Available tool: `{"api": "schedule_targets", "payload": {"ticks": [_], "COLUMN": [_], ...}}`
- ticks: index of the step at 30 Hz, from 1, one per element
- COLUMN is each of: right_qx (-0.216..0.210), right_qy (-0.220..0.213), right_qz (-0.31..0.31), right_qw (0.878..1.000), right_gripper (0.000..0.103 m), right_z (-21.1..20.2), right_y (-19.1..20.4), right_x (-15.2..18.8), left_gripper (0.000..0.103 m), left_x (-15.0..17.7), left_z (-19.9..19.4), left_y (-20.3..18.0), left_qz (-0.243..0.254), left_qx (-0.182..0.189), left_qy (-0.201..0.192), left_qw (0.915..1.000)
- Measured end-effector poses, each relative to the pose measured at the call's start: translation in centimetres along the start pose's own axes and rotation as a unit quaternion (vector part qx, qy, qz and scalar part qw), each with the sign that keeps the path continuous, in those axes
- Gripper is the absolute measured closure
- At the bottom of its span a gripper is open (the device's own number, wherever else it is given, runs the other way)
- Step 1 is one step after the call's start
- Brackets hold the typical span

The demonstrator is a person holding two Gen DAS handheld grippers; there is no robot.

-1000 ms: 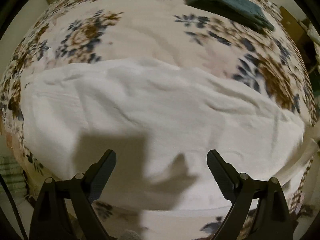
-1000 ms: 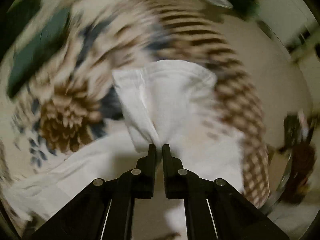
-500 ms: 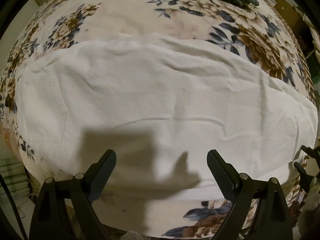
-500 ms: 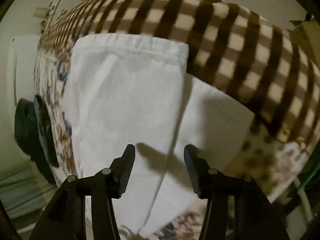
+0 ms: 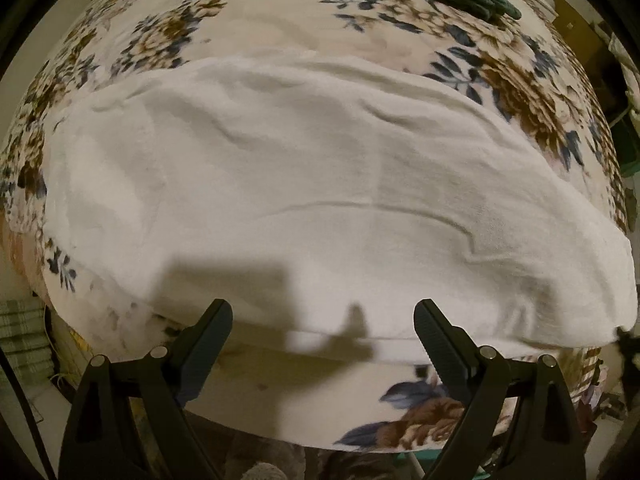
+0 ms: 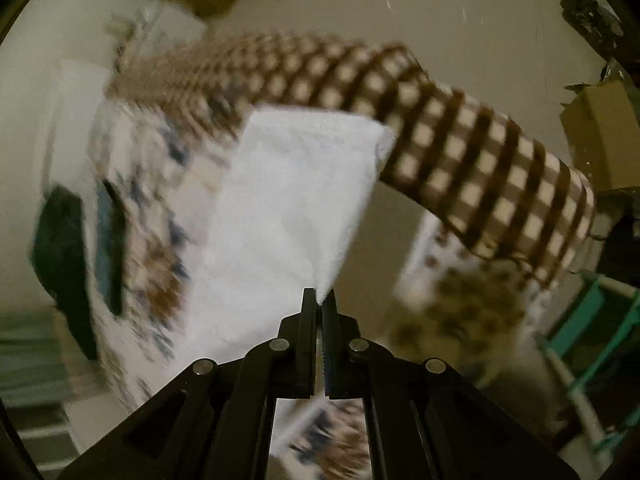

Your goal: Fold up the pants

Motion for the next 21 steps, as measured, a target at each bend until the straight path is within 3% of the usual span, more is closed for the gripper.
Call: {"api": "schedule_targets", "payload": {"ticks": [1, 3, 5, 7, 13, 17, 21], "right_qx": [0.028, 0.017, 0.004, -0.015, -0.059, -0.064, -0.05], "right_qy": [0.03, 0.07, 0.06, 0.049, 0.102, 0.118, 0.116], "right_qz": [-0.002, 0.023, 0.025, 0.005, -0.06, -0.053, -0.046], "right_qw": [0.999, 0.997, 0.998, 0.999, 0.991, 0.99, 0.991], "right_gripper": [0.09, 0.065, 0.041, 0.039, 0.039, 0.039, 0.039], "right_z": [1.7, 4.1, 3.7, 3.2, 7.6, 11.6, 14.9], "right_y": [-0.6, -1.1, -0.4, 1.2, 9.1, 11.8, 12.7], "right_x": [-0.2, 0.2, 1.1, 2.8, 10.7, 15.0, 18.3], "left_gripper": [0.01, 0.01, 0.01, 0.01, 0.01, 0.01, 0.01], "left_x": [0.2, 0.5, 0.6, 0.8, 1.2, 0.2, -1.2], "left_z": [0.2, 0.3, -0.2, -0.9, -1.4, -0.6, 2.5], "left_y": [0.5, 1.9, 3.0, 5.4, 15.2, 23.8, 31.7], "left_qz": [-0.004, -0.015, -0.027, -0.042, -0.142, -0.227, -0.319], "left_qx": [-0.001, 0.002, 0.008, 0.011, 0.027, 0.022, 0.087], "left_qy": [0.001, 0.004, -0.002, -0.015, -0.015, -0.019, -0.011], "left_qw": [1.0, 0.9999, 0.9996, 0.999, 0.9893, 0.9734, 0.9435]}}
Point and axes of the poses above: each gripper's, at about its wrist camera, not at the fingertips, and z roughly the way its jaws point, y to its left, x to its underside, the point moved 4 cm from there along z, roughly the way its jaws point, and after that the axes turned 5 degrees about y, right-handed, at the moved point
